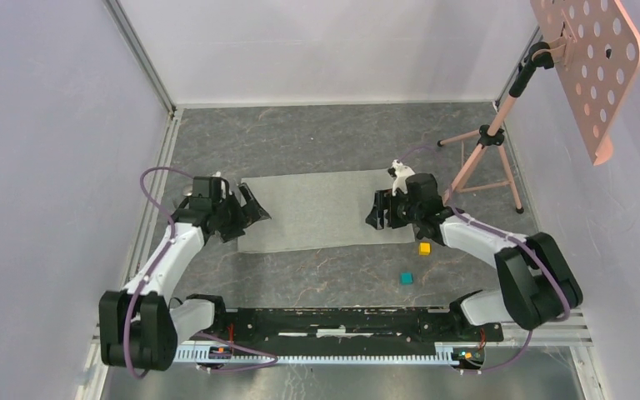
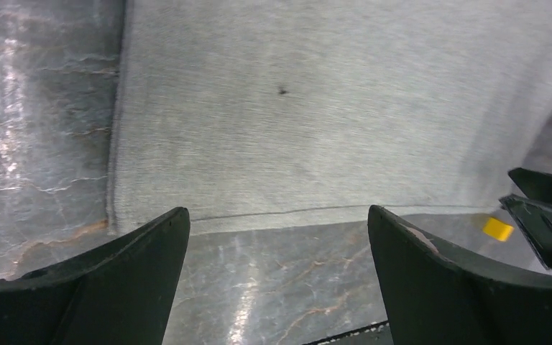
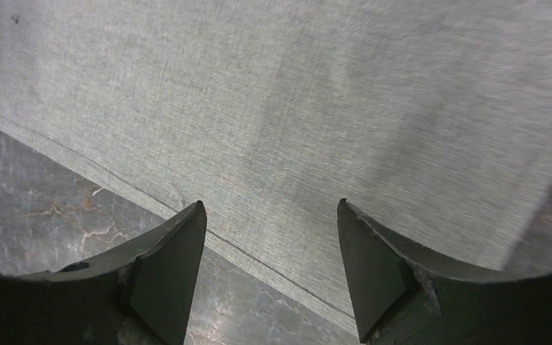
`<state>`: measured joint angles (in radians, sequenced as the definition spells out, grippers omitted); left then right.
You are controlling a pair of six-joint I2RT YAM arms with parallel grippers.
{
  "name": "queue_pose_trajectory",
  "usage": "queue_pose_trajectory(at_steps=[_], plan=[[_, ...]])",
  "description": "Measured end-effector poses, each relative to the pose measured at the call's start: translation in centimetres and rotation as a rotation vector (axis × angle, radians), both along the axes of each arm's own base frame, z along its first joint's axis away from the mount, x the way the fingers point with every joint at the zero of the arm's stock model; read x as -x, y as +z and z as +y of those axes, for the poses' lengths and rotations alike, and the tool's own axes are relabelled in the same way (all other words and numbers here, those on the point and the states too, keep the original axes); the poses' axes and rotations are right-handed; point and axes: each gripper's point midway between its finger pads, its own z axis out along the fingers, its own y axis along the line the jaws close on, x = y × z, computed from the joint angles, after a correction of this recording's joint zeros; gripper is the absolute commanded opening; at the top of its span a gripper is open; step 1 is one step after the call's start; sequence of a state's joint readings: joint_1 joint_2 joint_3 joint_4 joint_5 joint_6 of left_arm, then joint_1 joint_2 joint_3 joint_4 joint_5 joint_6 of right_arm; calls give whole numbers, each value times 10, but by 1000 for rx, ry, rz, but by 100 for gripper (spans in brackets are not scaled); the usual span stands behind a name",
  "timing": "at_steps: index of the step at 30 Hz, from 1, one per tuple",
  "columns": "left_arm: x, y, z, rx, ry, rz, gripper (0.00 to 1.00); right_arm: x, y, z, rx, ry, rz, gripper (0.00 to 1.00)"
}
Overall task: Fold the napkin into a case and place the utensils inside
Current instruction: Pick up the rectangle-folded napkin from the center of the board.
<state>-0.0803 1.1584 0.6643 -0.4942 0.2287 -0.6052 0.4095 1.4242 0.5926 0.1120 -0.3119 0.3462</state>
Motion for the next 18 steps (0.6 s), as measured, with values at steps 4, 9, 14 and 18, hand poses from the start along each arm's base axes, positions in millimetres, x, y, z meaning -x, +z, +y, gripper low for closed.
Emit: queue_pose_trajectory(at_steps=[4, 9, 14, 18], plan=[[0, 26, -17, 74, -56, -88, 100, -5, 21, -18, 67, -62, -54, 74], [7, 36, -57, 174, -179, -92, 100, -16, 39, -35, 157, -111, -109, 75], [-4, 35, -81, 199, -237, -79, 100, -23, 34, -38, 197, -121, -85, 79], [-20, 11, -79, 155, -209, -22, 100, -19, 35, -30, 166, -86, -71, 80]])
